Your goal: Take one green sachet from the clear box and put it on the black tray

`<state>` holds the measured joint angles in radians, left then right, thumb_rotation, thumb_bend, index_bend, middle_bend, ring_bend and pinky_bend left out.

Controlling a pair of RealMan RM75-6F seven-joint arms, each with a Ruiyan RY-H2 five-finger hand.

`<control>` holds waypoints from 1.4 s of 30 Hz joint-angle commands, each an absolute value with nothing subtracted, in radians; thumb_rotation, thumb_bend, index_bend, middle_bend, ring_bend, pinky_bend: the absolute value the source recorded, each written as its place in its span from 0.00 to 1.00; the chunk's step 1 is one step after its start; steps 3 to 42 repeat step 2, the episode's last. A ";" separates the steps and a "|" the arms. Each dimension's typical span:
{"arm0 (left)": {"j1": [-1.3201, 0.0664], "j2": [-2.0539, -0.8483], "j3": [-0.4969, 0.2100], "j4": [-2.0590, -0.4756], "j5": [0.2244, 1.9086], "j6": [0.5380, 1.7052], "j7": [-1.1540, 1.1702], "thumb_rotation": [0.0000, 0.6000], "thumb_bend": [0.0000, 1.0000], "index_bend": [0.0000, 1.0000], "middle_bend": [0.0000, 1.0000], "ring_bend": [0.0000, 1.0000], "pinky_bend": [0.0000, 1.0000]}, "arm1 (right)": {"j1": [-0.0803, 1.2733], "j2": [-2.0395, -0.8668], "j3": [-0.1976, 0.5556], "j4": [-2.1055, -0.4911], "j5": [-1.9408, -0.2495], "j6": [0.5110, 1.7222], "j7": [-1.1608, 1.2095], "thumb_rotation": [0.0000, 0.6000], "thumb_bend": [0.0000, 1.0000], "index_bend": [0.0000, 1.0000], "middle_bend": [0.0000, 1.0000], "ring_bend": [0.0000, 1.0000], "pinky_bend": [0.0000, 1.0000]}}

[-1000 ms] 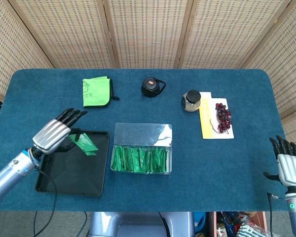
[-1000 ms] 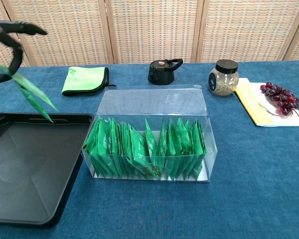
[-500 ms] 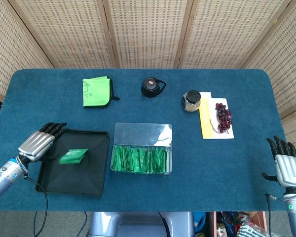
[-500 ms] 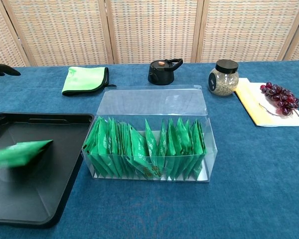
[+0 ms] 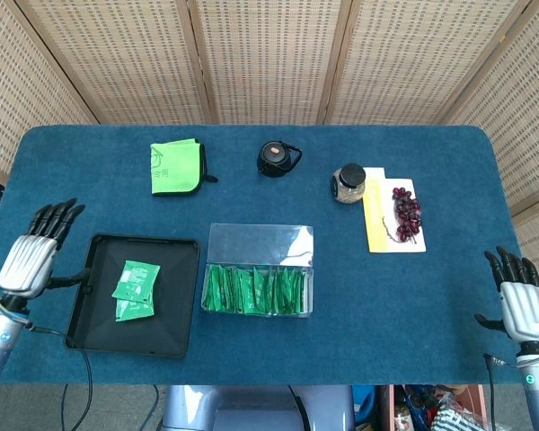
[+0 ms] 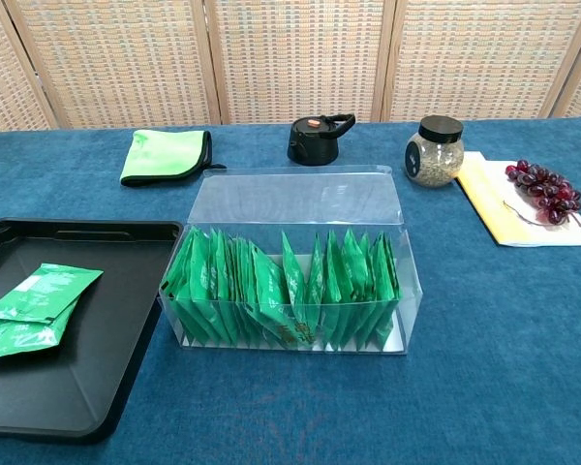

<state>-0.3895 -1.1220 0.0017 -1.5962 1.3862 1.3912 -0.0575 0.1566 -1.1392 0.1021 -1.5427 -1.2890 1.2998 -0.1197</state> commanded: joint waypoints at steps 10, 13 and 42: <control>-0.314 -1.173 -0.003 -1.604 1.347 1.466 0.031 1.00 0.21 0.00 0.00 0.00 0.00 | 0.153 -1.135 0.100 -1.548 -1.303 1.311 -0.112 1.00 0.00 0.00 0.00 0.00 0.00; -0.314 -1.173 -0.003 -1.604 1.347 1.466 0.031 1.00 0.21 0.00 0.00 0.00 0.00 | 0.153 -1.135 0.100 -1.548 -1.303 1.311 -0.112 1.00 0.00 0.00 0.00 0.00 0.00; -0.314 -1.173 -0.003 -1.604 1.347 1.466 0.031 1.00 0.21 0.00 0.00 0.00 0.00 | 0.153 -1.135 0.100 -1.548 -1.303 1.311 -0.112 1.00 0.00 0.00 0.00 0.00 0.00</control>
